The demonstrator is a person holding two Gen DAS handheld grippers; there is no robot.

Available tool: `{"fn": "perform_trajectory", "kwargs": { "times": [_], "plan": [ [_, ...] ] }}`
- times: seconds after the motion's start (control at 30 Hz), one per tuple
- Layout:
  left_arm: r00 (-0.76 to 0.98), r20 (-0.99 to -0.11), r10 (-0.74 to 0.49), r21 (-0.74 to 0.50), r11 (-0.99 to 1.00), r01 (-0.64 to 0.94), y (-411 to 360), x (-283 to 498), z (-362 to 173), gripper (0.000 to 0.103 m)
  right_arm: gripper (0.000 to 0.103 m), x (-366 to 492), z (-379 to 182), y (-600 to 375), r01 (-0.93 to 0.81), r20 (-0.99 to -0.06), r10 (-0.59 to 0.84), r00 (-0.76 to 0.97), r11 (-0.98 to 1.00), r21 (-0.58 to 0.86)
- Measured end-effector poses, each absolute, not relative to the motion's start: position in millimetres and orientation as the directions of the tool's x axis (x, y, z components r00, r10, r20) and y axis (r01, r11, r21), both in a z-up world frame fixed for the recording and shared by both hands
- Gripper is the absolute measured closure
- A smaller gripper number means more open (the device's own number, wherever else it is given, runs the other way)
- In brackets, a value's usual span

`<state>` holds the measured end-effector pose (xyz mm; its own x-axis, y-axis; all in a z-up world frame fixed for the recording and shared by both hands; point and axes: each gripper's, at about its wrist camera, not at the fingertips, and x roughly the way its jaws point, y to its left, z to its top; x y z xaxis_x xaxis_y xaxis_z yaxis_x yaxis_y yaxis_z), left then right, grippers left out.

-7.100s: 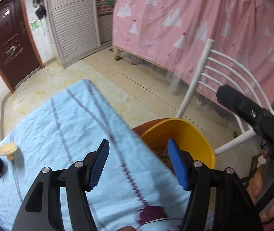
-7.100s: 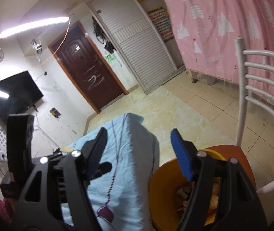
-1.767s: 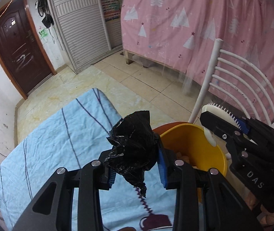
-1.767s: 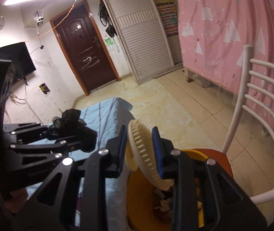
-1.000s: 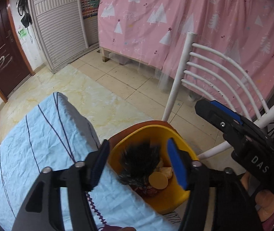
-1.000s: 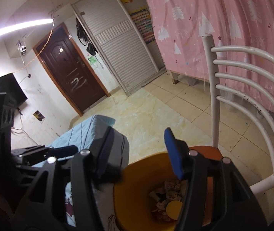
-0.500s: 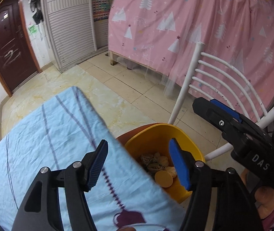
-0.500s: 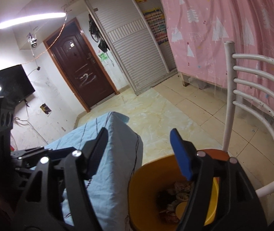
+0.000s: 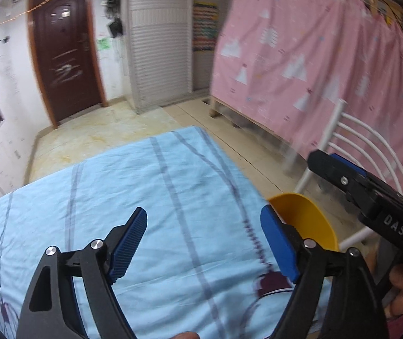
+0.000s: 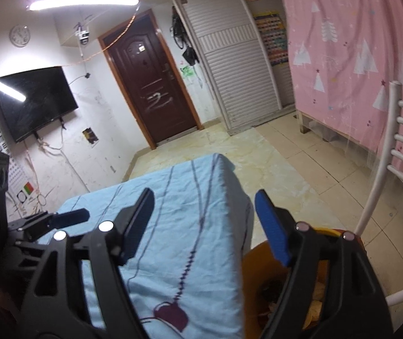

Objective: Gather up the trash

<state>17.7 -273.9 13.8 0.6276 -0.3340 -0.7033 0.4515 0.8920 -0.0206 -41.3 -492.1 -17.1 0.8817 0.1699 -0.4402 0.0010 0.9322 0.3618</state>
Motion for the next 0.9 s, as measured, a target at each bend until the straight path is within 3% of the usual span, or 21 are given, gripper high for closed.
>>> {"fn": "perform_trajectory", "kwargs": {
  "times": [0.33,0.4,0.9],
  "plan": [
    [0.708,-0.661,-0.249,-0.038,0.953,0.299,-203,21,17,0.028,0.027,-29,-10,-431,-0.088,-0.445,0.225,0.867,0.947,0.308],
    [0.727,-0.649,-0.225,-0.036,0.963,0.267,-190,18,17,0.028,0.017,-27,-10,-421,-0.107,-0.446,0.244,0.861,0.944,0.311],
    [0.784,-0.607,-0.131,-0.079,0.991,0.104,-110,14,21,0.027,0.017,-18,-5,-345,-0.235,-0.462,0.331,0.823,0.939,0.252]
  ]
}}
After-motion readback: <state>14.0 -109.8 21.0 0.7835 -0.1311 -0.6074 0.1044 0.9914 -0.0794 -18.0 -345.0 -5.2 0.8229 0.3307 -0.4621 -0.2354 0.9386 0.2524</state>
